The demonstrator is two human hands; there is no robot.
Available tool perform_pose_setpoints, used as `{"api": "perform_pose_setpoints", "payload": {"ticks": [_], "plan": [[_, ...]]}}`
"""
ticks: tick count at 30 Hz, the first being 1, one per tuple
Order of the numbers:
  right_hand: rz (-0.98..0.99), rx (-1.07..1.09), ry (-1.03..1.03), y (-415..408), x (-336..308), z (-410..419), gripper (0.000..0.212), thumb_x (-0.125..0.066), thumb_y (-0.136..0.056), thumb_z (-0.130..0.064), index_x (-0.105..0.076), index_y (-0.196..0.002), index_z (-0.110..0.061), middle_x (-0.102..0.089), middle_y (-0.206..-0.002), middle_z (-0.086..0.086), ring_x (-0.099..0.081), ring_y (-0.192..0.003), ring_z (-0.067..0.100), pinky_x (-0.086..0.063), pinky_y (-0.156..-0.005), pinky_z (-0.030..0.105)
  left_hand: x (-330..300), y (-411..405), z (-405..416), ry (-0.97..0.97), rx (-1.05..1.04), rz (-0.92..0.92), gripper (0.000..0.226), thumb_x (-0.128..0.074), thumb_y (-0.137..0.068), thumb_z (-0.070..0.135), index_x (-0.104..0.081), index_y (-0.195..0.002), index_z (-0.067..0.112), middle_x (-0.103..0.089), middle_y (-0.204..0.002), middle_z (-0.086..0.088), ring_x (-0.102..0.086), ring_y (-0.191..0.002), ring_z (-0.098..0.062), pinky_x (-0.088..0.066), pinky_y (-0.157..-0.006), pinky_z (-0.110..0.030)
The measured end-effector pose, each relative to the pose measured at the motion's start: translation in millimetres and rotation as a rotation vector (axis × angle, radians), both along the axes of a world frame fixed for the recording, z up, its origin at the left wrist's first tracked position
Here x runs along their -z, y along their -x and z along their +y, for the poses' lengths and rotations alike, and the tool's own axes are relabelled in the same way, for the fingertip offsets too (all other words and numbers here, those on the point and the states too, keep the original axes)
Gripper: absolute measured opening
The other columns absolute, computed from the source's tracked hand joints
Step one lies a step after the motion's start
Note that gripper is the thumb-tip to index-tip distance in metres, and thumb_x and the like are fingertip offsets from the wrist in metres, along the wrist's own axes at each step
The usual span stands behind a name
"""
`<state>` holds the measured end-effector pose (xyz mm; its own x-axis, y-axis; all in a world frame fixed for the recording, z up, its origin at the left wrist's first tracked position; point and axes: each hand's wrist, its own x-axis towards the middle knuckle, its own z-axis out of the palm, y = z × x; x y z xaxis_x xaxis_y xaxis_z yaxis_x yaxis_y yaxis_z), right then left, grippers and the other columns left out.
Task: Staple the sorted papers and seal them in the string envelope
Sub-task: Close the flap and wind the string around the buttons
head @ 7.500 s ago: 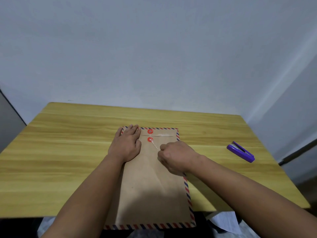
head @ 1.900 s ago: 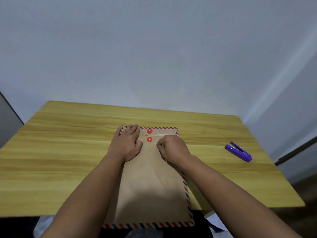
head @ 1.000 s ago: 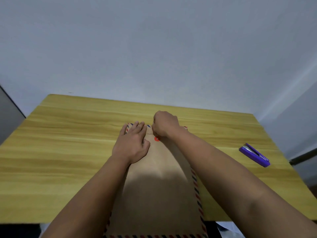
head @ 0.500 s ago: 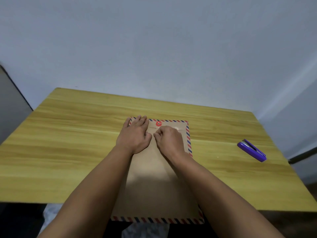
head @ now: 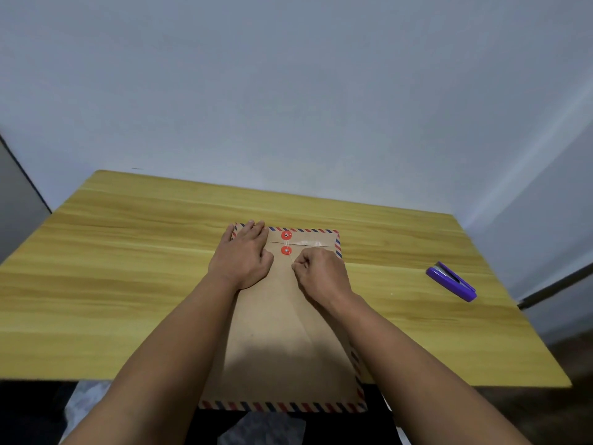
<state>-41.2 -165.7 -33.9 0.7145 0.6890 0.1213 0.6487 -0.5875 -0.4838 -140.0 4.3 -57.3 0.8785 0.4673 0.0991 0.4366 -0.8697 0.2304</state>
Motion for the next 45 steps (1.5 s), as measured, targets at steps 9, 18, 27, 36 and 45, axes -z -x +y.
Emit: {"api": "perform_pose_setpoints", "payload": {"ticks": [9, 18, 27, 36, 45], "plan": [[-0.126, -0.204, -0.121, 10, 14, 14, 0.007, -0.070, -0.090, -0.022, -0.069, -0.082, -0.022, -0.076, -0.096, -0.007, -0.068, -0.098, 0.019, -0.052, -0.088, 0.045, 2, 0, 1, -0.001, 0.003, -0.003, 0.074, -0.021, -0.091, 0.042, -0.029, -0.161, 0.018, -0.021, -0.170, 0.003, -0.011, -0.157, -0.013, -0.005, -0.128, -0.048], [-0.519, -0.388, 0.109, -18, 6, 2, 0.013, -0.061, -0.091, -0.025, -0.068, -0.082, -0.019, -0.069, -0.081, -0.005, -0.062, -0.078, 0.024, -0.035, -0.073, 0.039, 3, -1, 2, 0.004, 0.007, -0.004, 0.071, -0.025, -0.094, 0.040, -0.027, -0.161, 0.017, -0.019, -0.171, 0.003, -0.010, -0.158, -0.013, -0.003, -0.128, -0.047], [-0.436, -0.204, 0.156, -61, -5, 4, 0.019, -0.055, -0.102, -0.029, -0.071, -0.097, -0.021, -0.068, -0.100, -0.004, -0.064, -0.094, 0.024, -0.040, -0.081, 0.040, 3, -1, 2, 0.000, 0.016, -0.019, 0.073, -0.022, -0.093, 0.041, -0.027, -0.161, 0.017, -0.019, -0.171, 0.002, -0.010, -0.158, -0.013, -0.003, -0.128, -0.048], [-0.265, -0.213, 0.235, -67, -15, 56, 0.022, -0.055, -0.104, -0.033, -0.074, -0.107, -0.020, -0.061, -0.118, -0.001, -0.064, -0.102, 0.024, -0.046, -0.092, 0.044, 2, -1, 2, -0.015, 0.021, -0.018, 0.070, -0.027, -0.095, 0.041, -0.026, -0.161, 0.017, -0.018, -0.171, 0.002, -0.007, -0.158, -0.012, -0.002, -0.128, -0.048], [-0.092, -0.187, 0.283, -82, -27, 72, 0.018, -0.064, -0.097, -0.028, -0.076, -0.088, -0.019, -0.069, -0.095, -0.006, -0.067, -0.093, 0.022, -0.056, -0.081, 0.040, 2, 0, 3, -0.013, 0.034, -0.010, 0.072, -0.026, -0.094, 0.042, -0.025, -0.162, 0.016, -0.016, -0.171, 0.002, -0.003, -0.158, -0.012, -0.002, -0.128, -0.049]]}}
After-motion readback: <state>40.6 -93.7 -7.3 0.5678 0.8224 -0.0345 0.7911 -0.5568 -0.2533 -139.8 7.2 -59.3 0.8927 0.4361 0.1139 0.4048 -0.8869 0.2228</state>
